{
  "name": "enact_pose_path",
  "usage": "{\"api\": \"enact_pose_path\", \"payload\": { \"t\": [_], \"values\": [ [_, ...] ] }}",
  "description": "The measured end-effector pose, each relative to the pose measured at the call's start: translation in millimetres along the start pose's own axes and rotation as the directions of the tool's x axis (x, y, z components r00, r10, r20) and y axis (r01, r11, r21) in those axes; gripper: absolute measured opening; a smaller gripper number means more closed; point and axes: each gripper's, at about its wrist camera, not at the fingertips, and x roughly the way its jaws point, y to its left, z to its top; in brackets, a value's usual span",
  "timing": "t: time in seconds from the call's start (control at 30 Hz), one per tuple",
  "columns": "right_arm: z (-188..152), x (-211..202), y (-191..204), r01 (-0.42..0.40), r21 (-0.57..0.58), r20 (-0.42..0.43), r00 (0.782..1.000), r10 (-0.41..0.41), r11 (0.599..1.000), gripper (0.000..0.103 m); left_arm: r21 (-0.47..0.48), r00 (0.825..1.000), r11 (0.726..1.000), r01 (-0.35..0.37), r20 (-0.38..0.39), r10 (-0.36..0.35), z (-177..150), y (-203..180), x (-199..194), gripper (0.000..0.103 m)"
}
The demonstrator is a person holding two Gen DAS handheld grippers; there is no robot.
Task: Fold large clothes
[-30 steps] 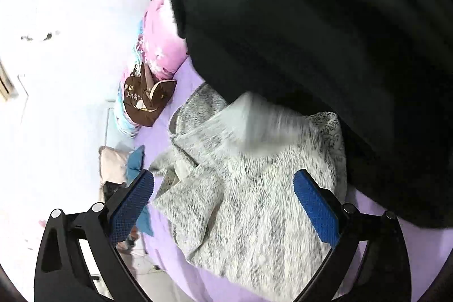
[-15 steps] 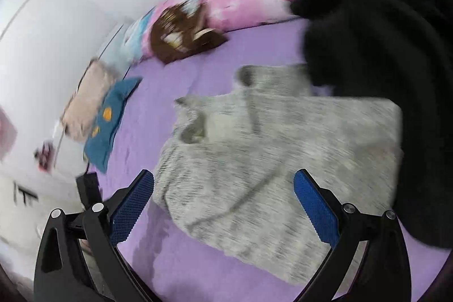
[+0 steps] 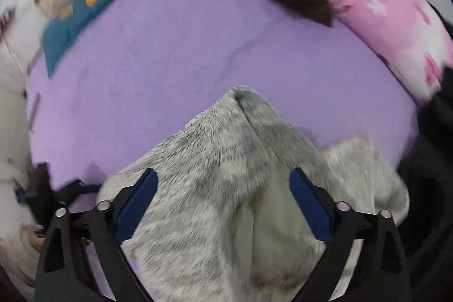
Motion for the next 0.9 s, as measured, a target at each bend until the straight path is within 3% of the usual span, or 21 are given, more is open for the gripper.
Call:
{"api": "enact_pose_path", "payload": {
  "t": [0.17, 0.27, 0.37, 0.4, 0.43, 0.77, 0.9],
  "values": [
    [21, 44, 1, 0.054, -0.057, -0.115, 0.992, -0.061, 0.997, 0.084, 0.023, 0.999, 1.0, 0.016, -0.043, -0.015, 2, 3, 10, 0.097],
    [19, 50, 1, 0.025, -0.068, -0.15, 0.988, -0.035, 0.997, 0.068, 0.046, 0.998, 0.998, 0.03, -0.047, -0.028, 3, -1, 14, 0.097],
    [19, 50, -3, 0.028, -0.08, -0.17, 0.984, -0.042, 0.996, 0.048, 0.059, 0.998, 0.997, 0.047, -0.049, -0.045, 4, -5, 19, 0.097],
    [21, 50, -5, 0.03, -0.078, -0.171, 0.984, -0.043, 0.997, 0.027, 0.059, 0.998, 0.997, 0.05, -0.052, -0.047, 4, -7, 21, 0.097],
    [22, 46, -8, 0.024, -0.075, -0.169, 0.985, -0.037, 0.997, 0.015, 0.059, 0.997, 0.997, 0.053, -0.057, -0.049, 3, -6, 20, 0.097],
    [62, -2, 24, 0.049, -0.198, -0.066, 0.996, -0.063, 0.979, 0.008, 0.053, 0.994, 0.995, 0.088, -0.075, -0.084, 3, -7, 21, 0.097],
    [77, 26, 32, 0.131, -0.264, -0.088, 0.983, -0.159, 0.955, 0.009, 0.041, 0.993, 0.995, 0.087, -0.081, -0.083, 2, -2, 23, 0.097]
  ]
}}
